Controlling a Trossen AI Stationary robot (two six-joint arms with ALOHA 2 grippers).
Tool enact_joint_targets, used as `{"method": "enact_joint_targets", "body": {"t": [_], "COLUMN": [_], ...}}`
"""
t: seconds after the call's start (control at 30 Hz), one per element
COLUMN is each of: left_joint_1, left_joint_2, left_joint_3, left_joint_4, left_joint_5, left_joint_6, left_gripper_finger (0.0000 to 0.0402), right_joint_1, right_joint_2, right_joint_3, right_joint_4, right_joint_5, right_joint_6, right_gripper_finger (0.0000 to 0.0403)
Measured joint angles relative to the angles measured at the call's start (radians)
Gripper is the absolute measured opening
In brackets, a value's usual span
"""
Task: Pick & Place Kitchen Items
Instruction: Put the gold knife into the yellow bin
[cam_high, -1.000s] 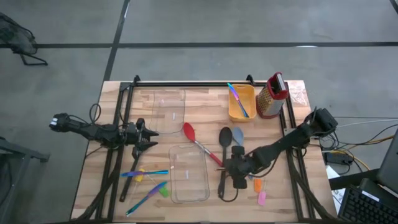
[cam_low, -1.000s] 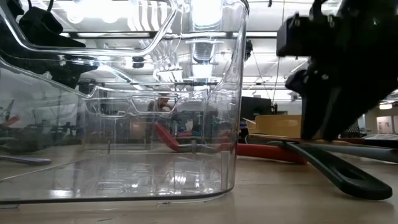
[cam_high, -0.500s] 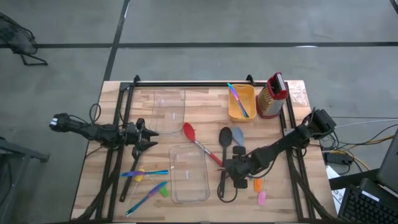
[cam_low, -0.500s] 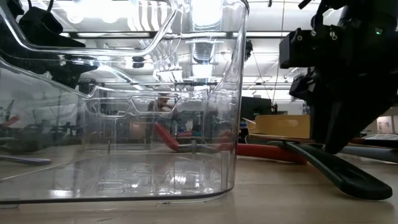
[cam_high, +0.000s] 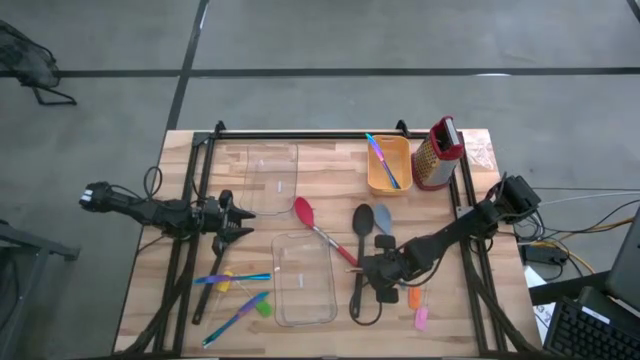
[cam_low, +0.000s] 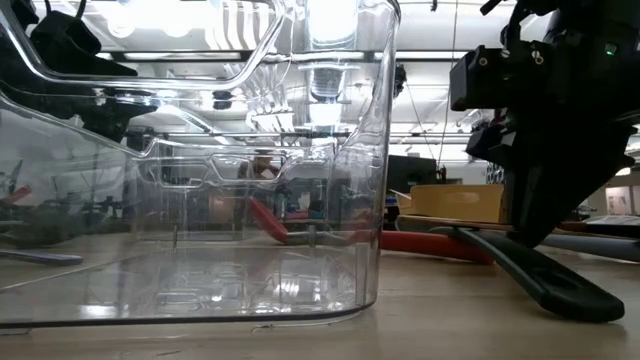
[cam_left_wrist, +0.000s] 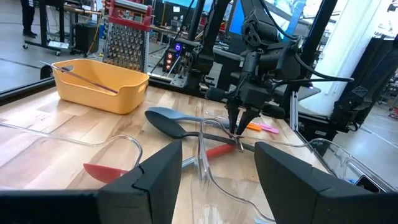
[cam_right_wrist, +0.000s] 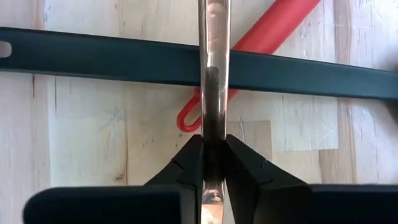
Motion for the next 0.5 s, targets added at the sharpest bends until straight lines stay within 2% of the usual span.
{"method": "enact_joint_targets", "body": {"t": [0.27,0.5], "left_joint_1": [0.0,0.0], "left_joint_2": [0.0,0.0], "left_joint_3": [0.0,0.0], "left_joint_4": [0.0,0.0], "left_joint_5": [0.0,0.0], "left_joint_6": [0.0,0.0], "left_gripper_finger": [0.0209,0.0209], "right_joint_1": [-0.006,-0.04], "right_joint_2": [-0.022,-0.121], "right_joint_3": [0.018,0.07], "right_joint_4": [-0.016,-0.114], "right_joint_5": [-0.003,0.043], "right_joint_6": [0.008,0.007], "right_gripper_finger": [0.005,0.0042]}}
